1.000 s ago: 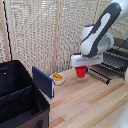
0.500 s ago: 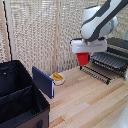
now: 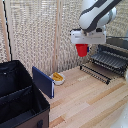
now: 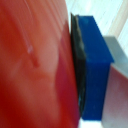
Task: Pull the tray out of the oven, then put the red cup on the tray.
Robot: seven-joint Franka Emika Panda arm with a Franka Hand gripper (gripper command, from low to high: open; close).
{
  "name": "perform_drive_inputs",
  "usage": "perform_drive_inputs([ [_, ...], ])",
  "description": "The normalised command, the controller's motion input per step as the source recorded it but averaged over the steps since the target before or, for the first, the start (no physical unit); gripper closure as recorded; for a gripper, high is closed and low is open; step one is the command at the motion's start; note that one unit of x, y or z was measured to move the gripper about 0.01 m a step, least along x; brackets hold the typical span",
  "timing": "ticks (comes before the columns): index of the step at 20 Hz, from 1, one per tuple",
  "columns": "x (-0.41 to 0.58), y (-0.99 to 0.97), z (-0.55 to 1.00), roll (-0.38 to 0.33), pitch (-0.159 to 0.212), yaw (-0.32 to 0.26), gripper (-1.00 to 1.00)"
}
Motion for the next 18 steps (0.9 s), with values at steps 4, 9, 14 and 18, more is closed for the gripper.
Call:
perform_drive_inputs([
  [4,0.712,-0.54,0.32,0.000,0.057,-0.143,1.00],
  [9,0.553,-0.80,0.23,0.000,0.069,-0.084,1.00],
  [14,0.225,-0.95,0.17,0.000,0.096,-0.057,1.00],
  [18,0.016,-0.92,0.14,0.000,0.119,-0.081,1.00],
])
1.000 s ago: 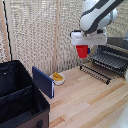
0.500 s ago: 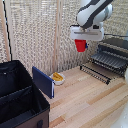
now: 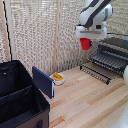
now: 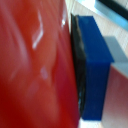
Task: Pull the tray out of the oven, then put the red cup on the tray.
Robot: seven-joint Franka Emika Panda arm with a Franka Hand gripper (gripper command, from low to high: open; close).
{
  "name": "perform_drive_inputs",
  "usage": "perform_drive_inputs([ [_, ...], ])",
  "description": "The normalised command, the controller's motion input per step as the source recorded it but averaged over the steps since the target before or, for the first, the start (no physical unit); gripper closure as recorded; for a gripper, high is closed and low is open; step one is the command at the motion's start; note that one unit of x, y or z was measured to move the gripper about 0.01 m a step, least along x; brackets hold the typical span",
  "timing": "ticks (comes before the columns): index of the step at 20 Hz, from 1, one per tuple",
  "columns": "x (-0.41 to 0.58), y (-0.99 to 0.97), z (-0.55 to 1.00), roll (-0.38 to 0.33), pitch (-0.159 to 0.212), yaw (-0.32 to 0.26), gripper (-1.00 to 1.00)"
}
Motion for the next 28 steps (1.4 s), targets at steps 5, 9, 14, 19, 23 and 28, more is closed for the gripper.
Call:
perform_drive_inputs([
  [5,0.000,-0.90,0.09,0.007,0.126,-0.082,1.00],
  [9,0.114,-0.83,-0.06,0.018,0.093,-0.061,1.00],
  [14,0.248,-0.67,-0.23,0.010,0.034,-0.028,1.00],
  [19,0.238,-0.60,-0.18,0.005,0.001,-0.033,1.00],
  [23,0.143,-0.51,-0.16,0.000,0.000,-0.024,1.00],
  [28,0.000,-0.31,-0.07,0.000,0.000,-0.045,-1.00],
])
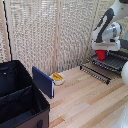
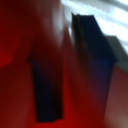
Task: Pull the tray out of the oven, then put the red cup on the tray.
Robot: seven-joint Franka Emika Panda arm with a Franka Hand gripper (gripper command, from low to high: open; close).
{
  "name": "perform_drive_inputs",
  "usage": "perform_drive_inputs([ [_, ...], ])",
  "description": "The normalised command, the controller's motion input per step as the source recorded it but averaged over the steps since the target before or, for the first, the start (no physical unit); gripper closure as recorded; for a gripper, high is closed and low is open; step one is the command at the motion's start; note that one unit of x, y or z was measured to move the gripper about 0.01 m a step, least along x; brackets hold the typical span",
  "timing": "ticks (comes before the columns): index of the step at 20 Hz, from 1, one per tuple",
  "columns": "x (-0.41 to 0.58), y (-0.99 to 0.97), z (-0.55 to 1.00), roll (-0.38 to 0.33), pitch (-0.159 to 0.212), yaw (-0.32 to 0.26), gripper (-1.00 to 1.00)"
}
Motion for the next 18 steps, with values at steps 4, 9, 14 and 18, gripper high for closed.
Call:
perform_drive_inputs([
  [4,0.017,-0.10,0.03,0.018,0.006,-0.025,-1.00],
  [9,0.015,-0.02,0.33,0.071,-0.003,-0.039,-1.00],
  [14,0.000,0.00,0.65,0.080,-0.015,-0.060,-1.00],
  [18,0.000,0.00,0.73,0.050,0.000,-0.110,-1.00],
])
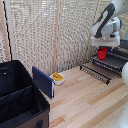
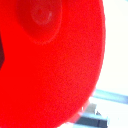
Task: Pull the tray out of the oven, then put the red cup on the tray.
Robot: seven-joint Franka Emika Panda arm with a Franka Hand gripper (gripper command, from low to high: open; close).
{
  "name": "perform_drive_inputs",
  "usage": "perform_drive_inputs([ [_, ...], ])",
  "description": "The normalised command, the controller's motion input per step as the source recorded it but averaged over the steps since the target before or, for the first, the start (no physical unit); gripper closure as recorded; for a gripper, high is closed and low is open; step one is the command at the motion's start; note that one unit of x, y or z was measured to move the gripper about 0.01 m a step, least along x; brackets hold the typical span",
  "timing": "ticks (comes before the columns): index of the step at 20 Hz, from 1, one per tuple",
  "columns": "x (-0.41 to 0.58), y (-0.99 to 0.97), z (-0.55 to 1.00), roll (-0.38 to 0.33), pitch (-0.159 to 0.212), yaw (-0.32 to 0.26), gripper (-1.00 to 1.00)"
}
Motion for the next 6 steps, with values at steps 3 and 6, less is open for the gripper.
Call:
perform_drive_inputs([
  [3,0.039,0.00,0.78,0.060,-0.027,-0.096,-1.00],
  [6,0.025,0.00,0.54,0.076,-0.006,-0.078,-1.00],
])
